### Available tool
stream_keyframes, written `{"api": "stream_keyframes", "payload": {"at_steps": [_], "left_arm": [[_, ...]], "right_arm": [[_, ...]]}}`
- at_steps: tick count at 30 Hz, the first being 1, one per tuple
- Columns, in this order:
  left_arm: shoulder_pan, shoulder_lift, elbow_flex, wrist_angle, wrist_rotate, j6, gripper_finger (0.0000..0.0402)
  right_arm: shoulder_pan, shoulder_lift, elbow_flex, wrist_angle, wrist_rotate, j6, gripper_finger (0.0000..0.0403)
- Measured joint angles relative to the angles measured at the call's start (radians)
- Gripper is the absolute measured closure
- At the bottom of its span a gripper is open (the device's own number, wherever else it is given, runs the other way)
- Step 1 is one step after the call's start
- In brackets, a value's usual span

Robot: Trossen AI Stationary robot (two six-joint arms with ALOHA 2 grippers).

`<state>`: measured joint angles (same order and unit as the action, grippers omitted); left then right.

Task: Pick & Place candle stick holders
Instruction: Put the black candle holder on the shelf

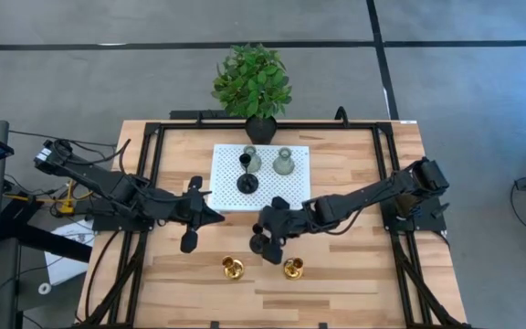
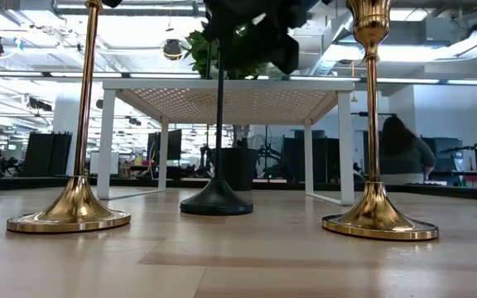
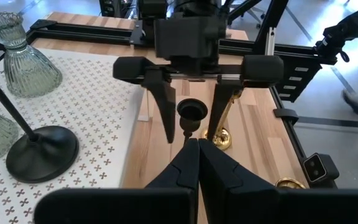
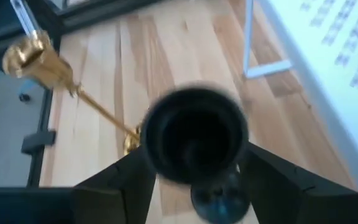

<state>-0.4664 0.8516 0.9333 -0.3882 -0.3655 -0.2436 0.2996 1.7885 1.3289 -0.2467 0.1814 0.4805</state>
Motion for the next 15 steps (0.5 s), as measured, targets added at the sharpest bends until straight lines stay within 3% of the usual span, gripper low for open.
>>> {"api": "stream_keyframes", "payload": {"at_steps": [4, 10, 15], "left_arm": [[0.0, 0.0, 0.0, 0.0, 0.0, 0.0, 0.0399], [0.0, 0.0, 0.0, 0.0, 0.0, 0.0, 0.0399], [0.0, 0.0, 0.0, 0.0, 0.0, 0.0, 0.0399]], "right_arm": [[0.002, 0.0, 0.001, 0.019, -0.001, 0.0, 0.0221], [0.0, 0.0, 0.001, 0.018, 0.0, -0.004, 0.0325], [0.008, 0.0, 0.001, 0.016, 0.0, -0.02, 0.0324]]}}
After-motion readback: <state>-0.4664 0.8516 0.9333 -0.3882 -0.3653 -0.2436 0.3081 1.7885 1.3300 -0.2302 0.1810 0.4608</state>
